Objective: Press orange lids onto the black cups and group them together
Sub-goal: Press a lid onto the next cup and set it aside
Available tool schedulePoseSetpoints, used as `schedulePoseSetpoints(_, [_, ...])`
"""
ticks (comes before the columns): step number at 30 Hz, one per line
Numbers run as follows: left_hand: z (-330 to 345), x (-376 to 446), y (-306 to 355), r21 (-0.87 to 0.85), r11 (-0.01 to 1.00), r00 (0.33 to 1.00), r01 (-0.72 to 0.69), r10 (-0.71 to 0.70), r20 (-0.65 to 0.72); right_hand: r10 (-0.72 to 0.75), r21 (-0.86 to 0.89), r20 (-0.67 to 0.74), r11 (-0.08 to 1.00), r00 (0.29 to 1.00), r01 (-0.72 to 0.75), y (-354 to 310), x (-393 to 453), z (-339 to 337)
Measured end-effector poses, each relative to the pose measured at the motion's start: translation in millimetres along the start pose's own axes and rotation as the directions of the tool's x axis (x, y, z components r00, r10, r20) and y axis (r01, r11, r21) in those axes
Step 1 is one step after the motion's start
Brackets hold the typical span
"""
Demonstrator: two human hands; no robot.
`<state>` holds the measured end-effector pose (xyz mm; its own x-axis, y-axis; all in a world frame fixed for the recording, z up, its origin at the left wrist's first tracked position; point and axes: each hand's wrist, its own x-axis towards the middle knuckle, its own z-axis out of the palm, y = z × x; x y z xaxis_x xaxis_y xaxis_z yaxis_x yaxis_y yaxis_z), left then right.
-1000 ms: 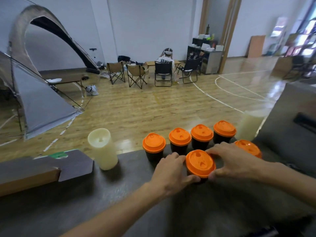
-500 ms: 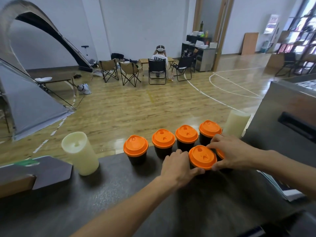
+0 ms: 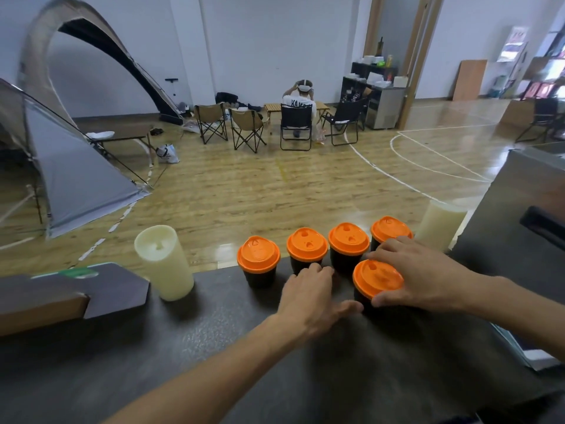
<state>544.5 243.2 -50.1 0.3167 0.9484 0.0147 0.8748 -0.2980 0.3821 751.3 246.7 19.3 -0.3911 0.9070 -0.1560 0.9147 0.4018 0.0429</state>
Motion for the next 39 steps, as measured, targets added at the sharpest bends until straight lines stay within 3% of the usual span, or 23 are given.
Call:
schedulePoseSetpoints(5, [-43.8, -61.6, -68.0, 0.056, 0.998, 0.995, 0.042, -0.037, -0.095, -0.195, 0.008, -0.021, 0.981, 0.981, 0.195, -89.9, 18.1, -16.4])
schedulePoseSetpoints(11, [-98.2, -165.4, -175.7, 0.105, 0.966, 0.96, 0.236, -0.214, -0.18, -0.437, 0.044, -0.071, 0.897, 0.897, 0.44, -227.8, 62.9, -21.1])
schedulePoseSetpoints(19, [-162.1, -312.6, -306.4, 0.081, 0.858, 0.834, 0.506, -0.464, -0.299, -0.67, 0.065, -0.115, 0.731, 0.733, 0.679, -458.0, 115.9, -28.1])
schedulePoseSetpoints(27, [-216.1, -432.4, -423.2, 0.139, 0.685, 0.675, 0.715, -0.625, -0.391, -0.739, 0.104, -0.052, 0.665, 0.672, 0.739, -639.4, 158.9, -31.0])
schedulePoseSetpoints(32, [-251.7, -469.7, -505.1, 0.229, 0.538, 0.577, 0.811, -0.672, -0.464, -0.701, 0.157, -0.067, 0.696, 0.71, 0.701, -725.1, 204.6, -39.0])
schedulePoseSetpoints(39, [-267.3, -448.2, -574.4, 0.287, 0.39, 0.483, 0.875, -0.75, -0.452, -0.645, 0.169, -0.04, 0.748, 0.763, 0.641, -796.7, 261.8, -39.5])
